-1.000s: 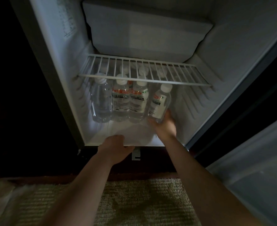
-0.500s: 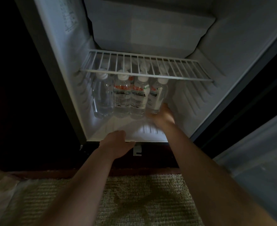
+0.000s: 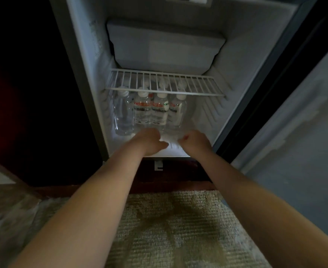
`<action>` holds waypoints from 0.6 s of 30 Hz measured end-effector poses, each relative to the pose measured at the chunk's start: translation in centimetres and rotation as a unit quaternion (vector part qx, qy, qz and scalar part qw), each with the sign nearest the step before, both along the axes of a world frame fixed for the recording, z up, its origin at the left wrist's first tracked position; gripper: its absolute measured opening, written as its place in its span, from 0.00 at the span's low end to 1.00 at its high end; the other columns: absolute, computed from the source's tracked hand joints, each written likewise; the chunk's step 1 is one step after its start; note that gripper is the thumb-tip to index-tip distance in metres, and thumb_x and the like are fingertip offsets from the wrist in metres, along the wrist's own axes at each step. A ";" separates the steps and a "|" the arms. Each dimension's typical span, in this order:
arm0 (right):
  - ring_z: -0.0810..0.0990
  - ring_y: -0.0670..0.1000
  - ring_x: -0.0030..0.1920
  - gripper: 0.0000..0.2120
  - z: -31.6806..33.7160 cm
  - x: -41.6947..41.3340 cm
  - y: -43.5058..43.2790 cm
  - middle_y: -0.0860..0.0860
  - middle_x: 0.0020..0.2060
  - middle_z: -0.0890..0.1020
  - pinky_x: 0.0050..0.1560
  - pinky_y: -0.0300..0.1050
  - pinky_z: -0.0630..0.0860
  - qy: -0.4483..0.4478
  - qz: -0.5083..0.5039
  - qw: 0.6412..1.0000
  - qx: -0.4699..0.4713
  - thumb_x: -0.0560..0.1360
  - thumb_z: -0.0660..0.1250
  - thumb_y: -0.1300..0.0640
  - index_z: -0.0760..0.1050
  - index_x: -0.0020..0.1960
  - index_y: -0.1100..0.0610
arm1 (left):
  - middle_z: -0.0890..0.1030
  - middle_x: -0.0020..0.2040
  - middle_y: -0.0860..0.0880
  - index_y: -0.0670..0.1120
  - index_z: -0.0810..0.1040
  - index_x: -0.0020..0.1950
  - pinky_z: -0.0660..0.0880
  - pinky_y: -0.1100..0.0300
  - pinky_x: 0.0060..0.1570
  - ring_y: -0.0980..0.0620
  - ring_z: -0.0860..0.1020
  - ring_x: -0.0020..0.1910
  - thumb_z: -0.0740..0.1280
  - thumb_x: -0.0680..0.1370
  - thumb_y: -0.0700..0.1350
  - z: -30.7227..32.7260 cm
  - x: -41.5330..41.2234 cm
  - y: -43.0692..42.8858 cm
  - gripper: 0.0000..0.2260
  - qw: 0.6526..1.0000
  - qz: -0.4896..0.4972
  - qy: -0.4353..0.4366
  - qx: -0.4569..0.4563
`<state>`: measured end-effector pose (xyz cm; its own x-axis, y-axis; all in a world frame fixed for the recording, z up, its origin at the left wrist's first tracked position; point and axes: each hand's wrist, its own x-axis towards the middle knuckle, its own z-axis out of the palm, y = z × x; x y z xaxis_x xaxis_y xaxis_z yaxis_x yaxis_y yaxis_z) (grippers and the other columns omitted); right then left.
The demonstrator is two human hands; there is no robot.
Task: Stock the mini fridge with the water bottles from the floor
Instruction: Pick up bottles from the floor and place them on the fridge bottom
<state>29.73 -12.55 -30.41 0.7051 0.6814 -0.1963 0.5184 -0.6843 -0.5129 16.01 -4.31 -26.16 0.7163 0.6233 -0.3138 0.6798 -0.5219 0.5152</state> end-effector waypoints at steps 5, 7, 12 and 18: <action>0.75 0.54 0.34 0.15 5.7 -1.9 -5.0 0.52 0.30 0.72 0.30 0.41 0.64 -0.014 0.010 1.000 0.000 0.75 0.61 0.56 0.64 0.30 0.56 | 0.71 0.69 0.45 0.43 0.71 0.67 0.66 0.57 0.59 0.45 0.69 0.67 0.64 0.78 0.54 4.3 -1.4 -3.0 0.22 0.999 0.002 -0.021 0.032; 0.81 0.60 0.41 0.12 8.2 -2.7 -7.0 0.58 0.35 0.79 0.38 0.45 0.75 0.016 0.003 1.000 0.018 0.74 0.61 0.55 0.69 0.34 0.59 | 0.72 0.67 0.45 0.44 0.72 0.66 0.67 0.58 0.56 0.45 0.71 0.65 0.65 0.77 0.53 6.0 -2.2 -4.7 0.21 0.999 0.000 -0.040 0.027; 0.82 0.58 0.43 0.10 13.2 -4.2 -13.5 0.61 0.45 0.84 0.50 0.54 0.80 0.052 -0.042 0.995 0.068 0.75 0.63 0.53 0.76 0.46 0.60 | 0.76 0.59 0.47 0.45 0.74 0.62 0.69 0.57 0.50 0.48 0.74 0.55 0.66 0.76 0.52 10.5 -3.5 -9.9 0.18 0.997 -0.007 -0.072 0.026; 0.80 0.52 0.34 0.07 17.3 -5.6 -24.3 0.53 0.34 0.81 0.35 0.43 0.73 0.095 -0.135 0.972 0.168 0.76 0.64 0.54 0.76 0.42 0.57 | 0.77 0.56 0.46 0.45 0.76 0.55 0.70 0.56 0.48 0.48 0.74 0.50 0.66 0.76 0.51 14.8 -3.6 -18.9 0.13 0.992 -0.077 -0.073 0.064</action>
<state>24.08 -36.86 -13.11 0.8396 0.5251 -0.1390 0.2176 -0.5596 -0.7997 12.45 -23.22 -11.35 0.8377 0.5315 -0.1251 0.5106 -0.6812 0.5246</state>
